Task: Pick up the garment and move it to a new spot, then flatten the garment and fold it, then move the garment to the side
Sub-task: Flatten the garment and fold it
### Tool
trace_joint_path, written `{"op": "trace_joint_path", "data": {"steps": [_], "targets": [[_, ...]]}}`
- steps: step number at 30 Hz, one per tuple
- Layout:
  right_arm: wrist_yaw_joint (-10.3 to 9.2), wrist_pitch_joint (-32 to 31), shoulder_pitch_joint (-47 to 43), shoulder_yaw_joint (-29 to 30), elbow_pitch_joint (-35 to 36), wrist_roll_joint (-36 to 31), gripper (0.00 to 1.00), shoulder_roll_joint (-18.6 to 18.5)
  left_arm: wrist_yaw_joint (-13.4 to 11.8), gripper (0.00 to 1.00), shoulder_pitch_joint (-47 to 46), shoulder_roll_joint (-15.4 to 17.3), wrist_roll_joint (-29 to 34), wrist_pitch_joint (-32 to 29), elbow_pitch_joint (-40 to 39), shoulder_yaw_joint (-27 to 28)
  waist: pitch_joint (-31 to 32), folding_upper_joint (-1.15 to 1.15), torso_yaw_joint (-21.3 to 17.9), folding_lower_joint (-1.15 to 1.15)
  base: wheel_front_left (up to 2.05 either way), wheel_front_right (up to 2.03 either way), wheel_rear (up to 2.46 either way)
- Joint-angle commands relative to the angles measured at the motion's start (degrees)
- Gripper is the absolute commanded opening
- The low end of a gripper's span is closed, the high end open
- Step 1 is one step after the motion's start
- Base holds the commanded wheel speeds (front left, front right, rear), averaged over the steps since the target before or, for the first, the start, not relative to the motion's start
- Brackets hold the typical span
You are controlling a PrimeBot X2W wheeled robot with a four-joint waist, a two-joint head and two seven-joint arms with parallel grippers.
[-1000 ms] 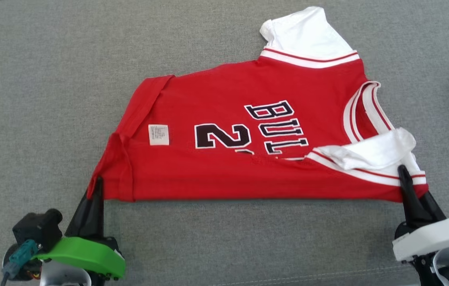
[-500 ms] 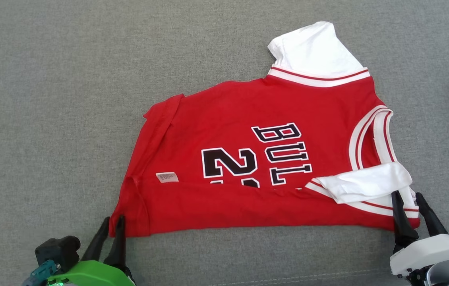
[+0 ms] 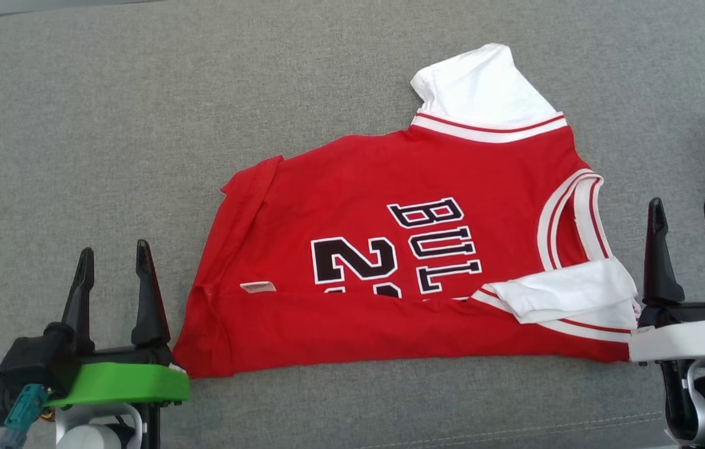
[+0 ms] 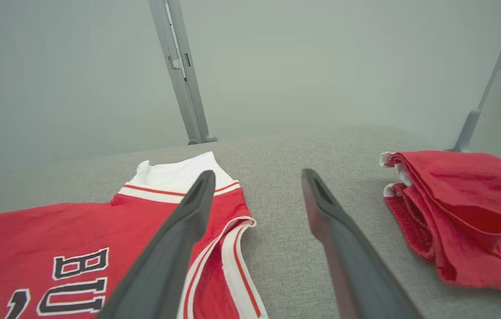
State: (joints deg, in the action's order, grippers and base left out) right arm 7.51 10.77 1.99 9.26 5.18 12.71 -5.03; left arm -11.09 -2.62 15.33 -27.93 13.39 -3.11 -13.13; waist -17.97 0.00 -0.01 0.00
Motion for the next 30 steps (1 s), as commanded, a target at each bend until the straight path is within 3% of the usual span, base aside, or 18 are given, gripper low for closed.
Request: {"op": "trace_joint_path", "data": {"steps": [1,13,20,26,30], "targets": [[-0.05,0.19,1.17,-0.66,0.61,-0.78,1.00,-0.15,-0.37,1.00,-1.10,0.32,1.19,0.50,-0.28,0.12,0.37,0.00,-0.08,0.00,0.00,0.00,0.00],[-0.05,-0.90,1.74,-3.44,0.89,-0.70,1.00,0.45,1.01,1.00,-5.38,1.18,4.77,0.37,-0.07,-2.65,0.10,0.00,0.39,0.00,0.00,0.00,0.00],[-0.05,-1.26,3.48,-4.90,0.47,-0.35,1.00,0.52,5.83,1.00,-16.06,0.73,7.50,-5.25,3.56,-9.22,-1.65,0.00,-0.89,0.00,0.00,0.00,0.00],[-0.05,-0.53,4.69,-6.59,-1.58,0.55,1.00,0.79,10.76,1.00,-24.09,-0.16,7.22,-13.14,14.26,-13.99,-3.16,0.00,-3.69,0.00,0.00,0.00,0.00],[-0.05,0.34,5.19,-7.10,-2.94,1.30,1.00,1.04,11.99,1.00,-27.24,-0.24,6.48,-14.98,20.80,-14.17,-3.86,0.00,-4.97,0.00,0.00,0.00,0.00]]}}
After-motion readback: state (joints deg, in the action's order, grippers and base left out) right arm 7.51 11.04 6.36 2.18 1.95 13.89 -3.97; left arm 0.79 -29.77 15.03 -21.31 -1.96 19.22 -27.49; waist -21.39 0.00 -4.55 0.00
